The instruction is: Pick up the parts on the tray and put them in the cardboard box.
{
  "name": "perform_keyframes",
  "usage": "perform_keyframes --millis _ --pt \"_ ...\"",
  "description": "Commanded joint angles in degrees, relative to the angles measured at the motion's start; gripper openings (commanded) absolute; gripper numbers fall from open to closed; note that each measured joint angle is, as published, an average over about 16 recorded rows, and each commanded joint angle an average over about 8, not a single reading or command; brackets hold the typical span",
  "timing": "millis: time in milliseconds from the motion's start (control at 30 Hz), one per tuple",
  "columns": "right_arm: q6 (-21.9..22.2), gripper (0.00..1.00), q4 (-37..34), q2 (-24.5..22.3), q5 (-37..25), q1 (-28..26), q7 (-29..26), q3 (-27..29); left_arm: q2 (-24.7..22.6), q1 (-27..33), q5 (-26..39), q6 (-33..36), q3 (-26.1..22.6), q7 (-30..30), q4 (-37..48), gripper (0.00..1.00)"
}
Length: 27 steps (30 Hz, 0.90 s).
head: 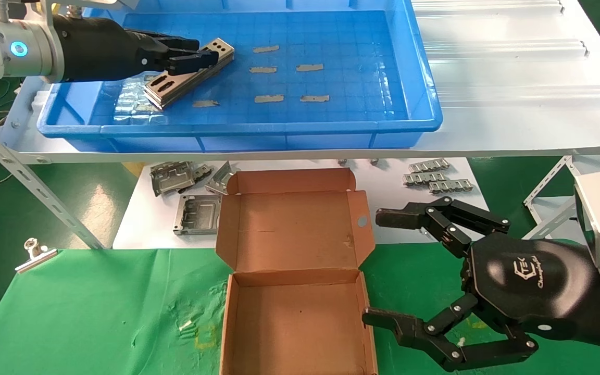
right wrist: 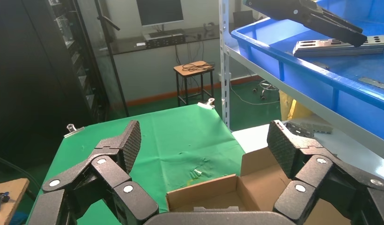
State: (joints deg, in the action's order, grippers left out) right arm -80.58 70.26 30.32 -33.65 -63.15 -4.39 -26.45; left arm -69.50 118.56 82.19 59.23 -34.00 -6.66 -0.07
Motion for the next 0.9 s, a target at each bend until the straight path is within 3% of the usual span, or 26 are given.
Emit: perform_keyframes --millis 33,633,900 --pt "0.0 1.00 0.0 0.0 0.0 0.0 0.0 0.0 0.0 0.0 0.0 0.0 0.0 0.0 0.0 0.00" --pt "0.0 1.00 0.0 0.0 0.0 0.0 0.0 0.0 1.4 1.8 -1.3 1.9 0.9 1.1 -0.9 0.00" --pt "0.0 1.00 0.0 0.0 0.0 0.0 0.0 0.0 3.4 3.0 -3.7 10.8 2.5 3.7 -2.8 0.00"
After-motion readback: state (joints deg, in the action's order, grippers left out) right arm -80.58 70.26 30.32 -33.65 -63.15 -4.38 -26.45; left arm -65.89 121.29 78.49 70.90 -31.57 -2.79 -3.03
